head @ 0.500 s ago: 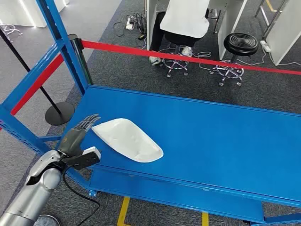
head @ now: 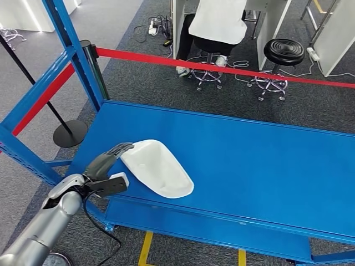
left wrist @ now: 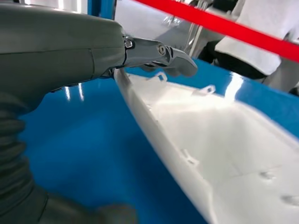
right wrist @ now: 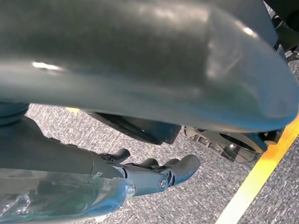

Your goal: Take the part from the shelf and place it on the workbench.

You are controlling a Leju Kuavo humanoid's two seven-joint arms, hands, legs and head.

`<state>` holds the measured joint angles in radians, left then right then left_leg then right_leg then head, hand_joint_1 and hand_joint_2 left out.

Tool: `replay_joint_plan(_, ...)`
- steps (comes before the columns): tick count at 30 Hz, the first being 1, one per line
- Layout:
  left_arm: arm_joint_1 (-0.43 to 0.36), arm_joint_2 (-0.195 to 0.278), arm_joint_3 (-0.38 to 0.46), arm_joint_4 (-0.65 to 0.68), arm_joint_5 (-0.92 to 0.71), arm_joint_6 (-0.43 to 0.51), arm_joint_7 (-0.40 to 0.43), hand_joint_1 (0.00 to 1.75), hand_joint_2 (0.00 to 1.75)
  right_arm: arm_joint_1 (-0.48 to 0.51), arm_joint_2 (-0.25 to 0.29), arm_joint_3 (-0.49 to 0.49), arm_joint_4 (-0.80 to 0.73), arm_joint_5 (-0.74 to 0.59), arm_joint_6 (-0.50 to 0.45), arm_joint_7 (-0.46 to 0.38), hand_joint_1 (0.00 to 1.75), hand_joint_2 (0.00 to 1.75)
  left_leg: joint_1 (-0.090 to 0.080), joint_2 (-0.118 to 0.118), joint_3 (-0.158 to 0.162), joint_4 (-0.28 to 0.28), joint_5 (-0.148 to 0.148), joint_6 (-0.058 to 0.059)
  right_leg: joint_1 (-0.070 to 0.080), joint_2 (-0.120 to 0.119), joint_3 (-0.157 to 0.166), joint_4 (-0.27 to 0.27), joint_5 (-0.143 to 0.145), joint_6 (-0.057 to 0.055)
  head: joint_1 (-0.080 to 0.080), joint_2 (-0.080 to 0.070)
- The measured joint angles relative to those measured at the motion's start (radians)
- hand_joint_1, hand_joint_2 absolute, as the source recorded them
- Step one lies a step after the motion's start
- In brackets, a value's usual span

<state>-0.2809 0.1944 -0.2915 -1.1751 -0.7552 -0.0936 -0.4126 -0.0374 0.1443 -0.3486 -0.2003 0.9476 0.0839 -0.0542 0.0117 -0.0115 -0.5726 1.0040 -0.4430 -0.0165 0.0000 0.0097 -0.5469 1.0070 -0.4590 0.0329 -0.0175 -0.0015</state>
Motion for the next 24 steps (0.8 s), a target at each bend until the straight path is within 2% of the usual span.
replay_joint_plan(8, -0.060, -0.023, -0.003, 0.135, 0.002, 0.027, 0.002, 1.75, 1.75, 0.000, 0.007, 0.002, 0.000, 0.005, 0.000, 0.003, 0.00, 0.00, 0.000, 0.000, 0.000, 0.000, 0.000, 0.000, 0.000, 0.000, 0.001, 0.000, 0.000, 0.000, 0.000, 0.000)
replay_joint_plan(24, -0.087, -0.049, -0.003, 0.207, -0.017, 0.071, -0.007, 1.75, 1.75, -0.001, 0.013, 0.001, 0.000, 0.015, -0.001, 0.009, 0.00, 0.00, 0.000, 0.000, 0.001, 0.000, 0.000, 0.000, 0.000, 0.000, 0.002, 0.000, 0.000, 0.000, 0.000, 0.000)
